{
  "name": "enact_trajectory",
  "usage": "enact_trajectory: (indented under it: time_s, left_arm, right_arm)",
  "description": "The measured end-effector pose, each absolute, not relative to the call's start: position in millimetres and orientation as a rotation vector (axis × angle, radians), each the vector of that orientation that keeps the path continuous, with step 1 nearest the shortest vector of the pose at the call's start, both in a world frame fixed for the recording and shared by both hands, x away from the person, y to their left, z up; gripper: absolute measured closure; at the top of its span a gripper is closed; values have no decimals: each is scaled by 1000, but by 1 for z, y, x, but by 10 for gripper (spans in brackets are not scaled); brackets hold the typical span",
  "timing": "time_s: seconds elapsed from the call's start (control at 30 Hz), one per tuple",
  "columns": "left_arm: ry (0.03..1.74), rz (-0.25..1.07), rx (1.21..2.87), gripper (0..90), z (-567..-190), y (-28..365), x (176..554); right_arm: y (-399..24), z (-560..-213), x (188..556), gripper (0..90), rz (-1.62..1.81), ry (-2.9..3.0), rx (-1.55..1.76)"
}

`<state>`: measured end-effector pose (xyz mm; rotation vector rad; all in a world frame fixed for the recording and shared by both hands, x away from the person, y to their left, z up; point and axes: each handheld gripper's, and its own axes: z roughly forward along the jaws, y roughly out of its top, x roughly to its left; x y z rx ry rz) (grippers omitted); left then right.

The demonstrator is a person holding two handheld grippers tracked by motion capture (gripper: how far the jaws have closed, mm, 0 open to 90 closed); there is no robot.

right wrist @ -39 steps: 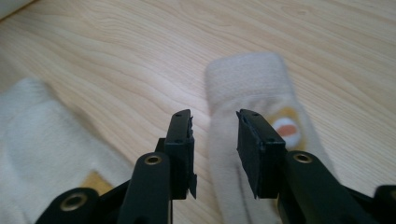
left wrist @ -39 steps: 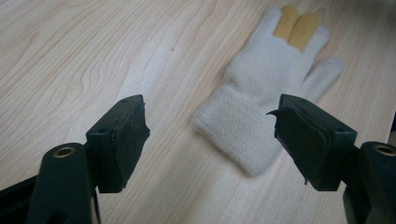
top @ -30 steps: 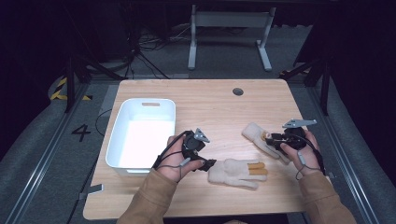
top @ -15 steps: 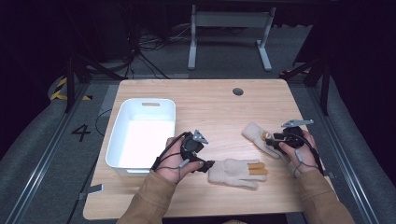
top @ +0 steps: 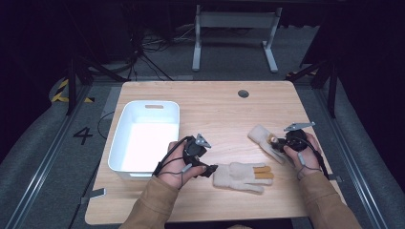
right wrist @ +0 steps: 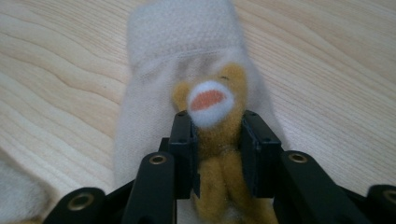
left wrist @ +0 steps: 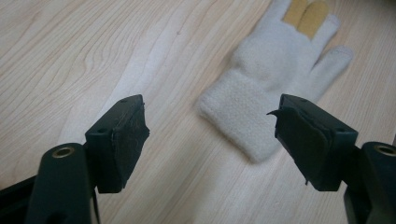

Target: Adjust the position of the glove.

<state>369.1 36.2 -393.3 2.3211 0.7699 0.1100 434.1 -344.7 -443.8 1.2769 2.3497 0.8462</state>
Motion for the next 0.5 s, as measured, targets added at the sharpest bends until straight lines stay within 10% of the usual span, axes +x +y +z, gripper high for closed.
enact_trajectory:
  time_s: [0.5]
  left_arm:
    - [750, 96, 2319, 263, -392, 31, 373]
  right_arm:
    - [-346, -424, 421, 720, 902, 2336, 1210]
